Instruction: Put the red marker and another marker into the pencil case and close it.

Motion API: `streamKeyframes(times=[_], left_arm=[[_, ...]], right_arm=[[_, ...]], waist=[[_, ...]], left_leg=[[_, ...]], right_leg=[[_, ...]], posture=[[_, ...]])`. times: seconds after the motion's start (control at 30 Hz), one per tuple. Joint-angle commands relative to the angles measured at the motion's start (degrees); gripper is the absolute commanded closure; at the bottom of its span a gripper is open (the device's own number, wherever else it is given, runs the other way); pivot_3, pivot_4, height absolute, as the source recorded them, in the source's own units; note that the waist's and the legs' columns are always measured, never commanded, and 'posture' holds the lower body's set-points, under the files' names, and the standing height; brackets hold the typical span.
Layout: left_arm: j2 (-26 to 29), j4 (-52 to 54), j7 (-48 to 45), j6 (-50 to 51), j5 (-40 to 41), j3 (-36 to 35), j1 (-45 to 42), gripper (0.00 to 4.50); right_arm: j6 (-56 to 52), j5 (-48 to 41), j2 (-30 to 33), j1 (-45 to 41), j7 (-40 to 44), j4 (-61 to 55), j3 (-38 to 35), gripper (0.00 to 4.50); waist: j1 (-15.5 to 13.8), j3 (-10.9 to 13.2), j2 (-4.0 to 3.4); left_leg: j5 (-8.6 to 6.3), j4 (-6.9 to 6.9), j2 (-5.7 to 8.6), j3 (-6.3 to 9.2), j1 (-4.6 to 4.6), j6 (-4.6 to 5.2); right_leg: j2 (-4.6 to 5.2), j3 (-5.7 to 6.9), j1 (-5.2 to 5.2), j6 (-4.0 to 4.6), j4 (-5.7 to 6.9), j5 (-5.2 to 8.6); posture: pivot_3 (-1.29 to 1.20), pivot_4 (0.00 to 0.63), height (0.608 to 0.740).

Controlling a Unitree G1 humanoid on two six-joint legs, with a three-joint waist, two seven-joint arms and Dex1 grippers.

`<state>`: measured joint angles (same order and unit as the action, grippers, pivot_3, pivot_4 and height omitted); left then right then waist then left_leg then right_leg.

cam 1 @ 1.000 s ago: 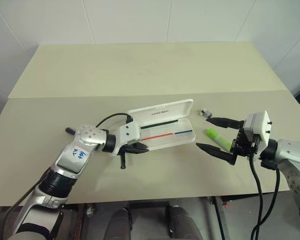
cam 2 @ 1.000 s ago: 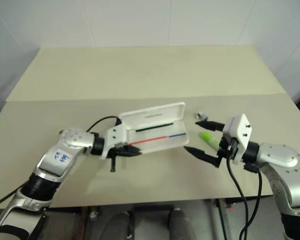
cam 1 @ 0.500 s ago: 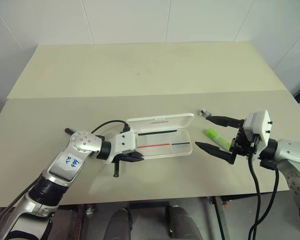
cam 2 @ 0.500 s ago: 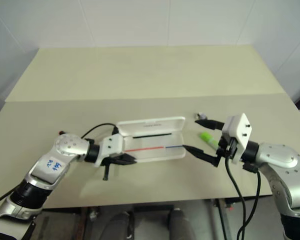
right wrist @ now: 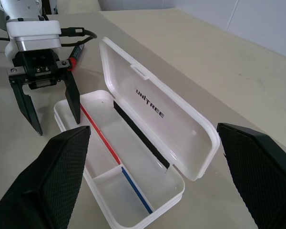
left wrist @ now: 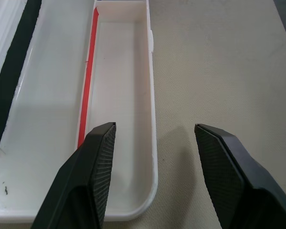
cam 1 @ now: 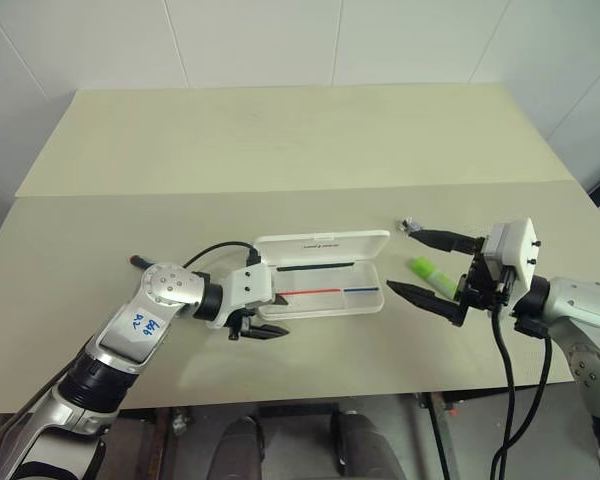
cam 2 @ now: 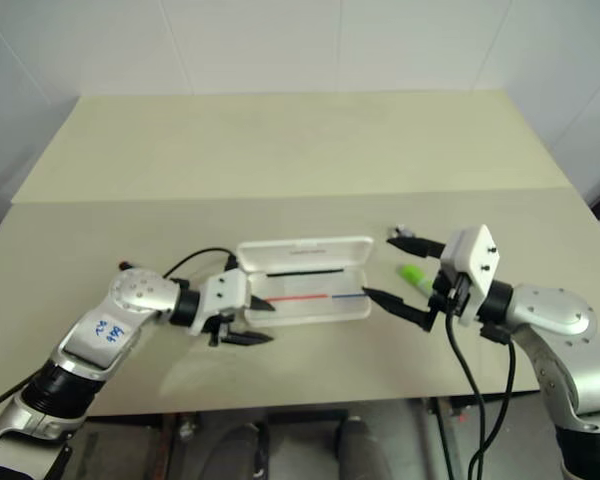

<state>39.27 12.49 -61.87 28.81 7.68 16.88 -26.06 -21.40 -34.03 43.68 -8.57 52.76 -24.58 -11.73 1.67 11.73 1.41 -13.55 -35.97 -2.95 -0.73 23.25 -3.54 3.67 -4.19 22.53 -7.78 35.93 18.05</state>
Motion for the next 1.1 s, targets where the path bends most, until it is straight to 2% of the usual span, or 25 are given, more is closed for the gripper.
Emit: streamKeyframes(times=[0.03,0.2,0.3,0.43,0.77,0.97,1.1], left_arm=[[0.2,1.0,-0.5,1.4,1.8,-1.1,0.0,1.86],[1.9,4.6,-4.7,3.9,8.4,-3.8,0.7,1.86],[3.7,6.6,-6.6,4.7,11.0,-4.8,1.6,1.29],[5.1,8.0,-7.3,4.9,13.1,-6.7,2.6,0.02],[9.5,11.2,-7.0,7.3,20.8,-16.0,3.8,0.02],[14.8,20.1,-7.4,20.2,38.4,-29.7,11.6,0.02],[16.3,22.9,-1.5,28.9,50.4,-39.1,16.0,0.02]], right_arm=[[0.8,-0.7,-0.4,-1.0,-0.4,-1.2,-0.9,0.0],[1.2,-0.2,-1.4,-1.5,-0.3,-0.1,0.0,0.0],[1.4,0.2,-1.9,-1.8,0.0,0.6,0.5,0.0],[1.6,0.6,-2.5,-2.7,0.2,1.6,1.1,0.0],[1.6,0.1,-1.2,-5.5,0.6,3.3,-0.3,0.0],[0.1,-1.4,2.3,-8.4,1.5,2.3,-1.9,0.0],[-0.9,-2.4,2.6,-12.8,0.6,3.1,-2.7,0.0]], waist=[[0.0,0.0,0.0],[0.0,0.0,0.0],[0.0,0.0,0.0],[0.0,0.0,0.0],[0.0,0.0,0.01],[0.2,0.0,0.05],[0.2,0.0,0.05]], left_leg=[[0.0,0.0,0.0,0.0,0.0,0.0],[0.0,0.01,0.0,0.0,0.0,0.0],[0.0,0.02,0.0,0.0,0.01,0.0],[0.0,-0.02,0.0,0.0,0.01,0.0],[0.0,-0.01,0.0,0.0,0.01,0.0],[-0.05,0.03,-0.09,-0.03,0.01,0.02],[-0.05,0.01,-0.15,-0.01,-0.03,0.02]], right_leg=[[0.0,0.0,0.0,0.0,0.0,0.0],[0.0,0.0,0.0,-0.01,0.0,0.0],[0.0,0.01,0.01,0.0,-0.02,0.0],[0.01,0.01,0.0,0.0,0.0,0.0],[0.01,0.01,0.0,0.01,-0.01,0.0],[-0.01,0.03,0.03,0.09,0.0,0.06],[-0.05,0.07,0.03,0.4,0.04,0.22]], posture=[[0.0,0.15,0.74],[0.0,0.15,0.74],[0.0,0.15,0.74],[0.0,0.15,0.74],[0.0,0.15,0.74],[0.0,0.15,0.74],[0.0,0.15,0.74]])
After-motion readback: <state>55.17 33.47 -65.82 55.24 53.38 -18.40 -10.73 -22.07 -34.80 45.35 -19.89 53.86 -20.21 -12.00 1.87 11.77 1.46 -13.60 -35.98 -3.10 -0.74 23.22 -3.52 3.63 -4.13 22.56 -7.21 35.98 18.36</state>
